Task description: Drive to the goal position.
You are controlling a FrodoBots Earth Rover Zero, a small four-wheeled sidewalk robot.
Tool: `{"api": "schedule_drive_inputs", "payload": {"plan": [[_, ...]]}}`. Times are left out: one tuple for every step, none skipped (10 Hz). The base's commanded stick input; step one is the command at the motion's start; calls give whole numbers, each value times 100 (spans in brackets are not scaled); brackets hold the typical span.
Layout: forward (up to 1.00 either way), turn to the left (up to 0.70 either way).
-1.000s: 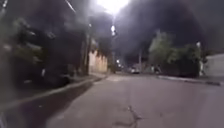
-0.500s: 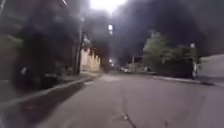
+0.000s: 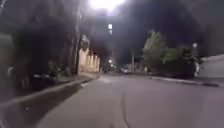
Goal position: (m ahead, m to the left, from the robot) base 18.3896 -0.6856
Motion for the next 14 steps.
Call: {"api": "schedule_drive_inputs", "payload": {"plan": [[70, 0], [70, 0], [70, 0], [70, 0], [70, 0], [70, 0], [70, 0], [70, 0], [70, 0], [70, 0], [70, 0], [70, 0], [70, -1], [70, -33]]}}
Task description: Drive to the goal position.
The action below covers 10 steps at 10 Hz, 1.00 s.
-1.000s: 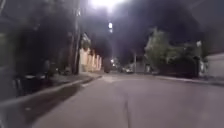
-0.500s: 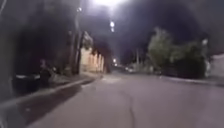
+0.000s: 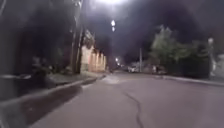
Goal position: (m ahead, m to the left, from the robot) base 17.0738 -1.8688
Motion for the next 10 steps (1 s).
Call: {"api": "schedule_drive_inputs", "payload": {"plan": [[70, -35], [70, -35], [70, -35], [70, -35], [70, -20], [70, -3], [70, 0], [70, 0], [70, 0], [70, 0]]}}
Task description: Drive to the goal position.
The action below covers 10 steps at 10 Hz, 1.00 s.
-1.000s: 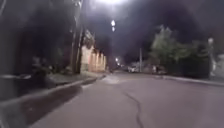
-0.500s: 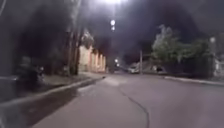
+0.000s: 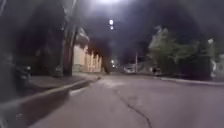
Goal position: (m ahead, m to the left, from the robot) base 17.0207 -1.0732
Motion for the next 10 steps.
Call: {"api": "schedule_drive_inputs", "payload": {"plan": [[70, 0], [70, 0], [70, 0], [70, -28], [70, -35], [70, -35], [70, -35], [70, -35], [70, -35], [70, -35]]}}
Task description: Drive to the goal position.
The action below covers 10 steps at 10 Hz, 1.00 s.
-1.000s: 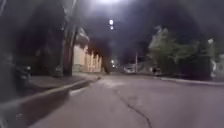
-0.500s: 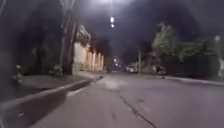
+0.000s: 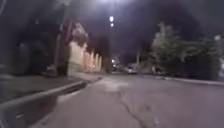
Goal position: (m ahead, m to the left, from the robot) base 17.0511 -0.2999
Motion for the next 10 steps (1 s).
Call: {"api": "schedule_drive_inputs", "payload": {"plan": [[70, -35], [70, -35], [70, -35], [70, -28], [70, -13], [70, -1], [70, 0], [70, 0], [70, 0], [70, 0]]}}
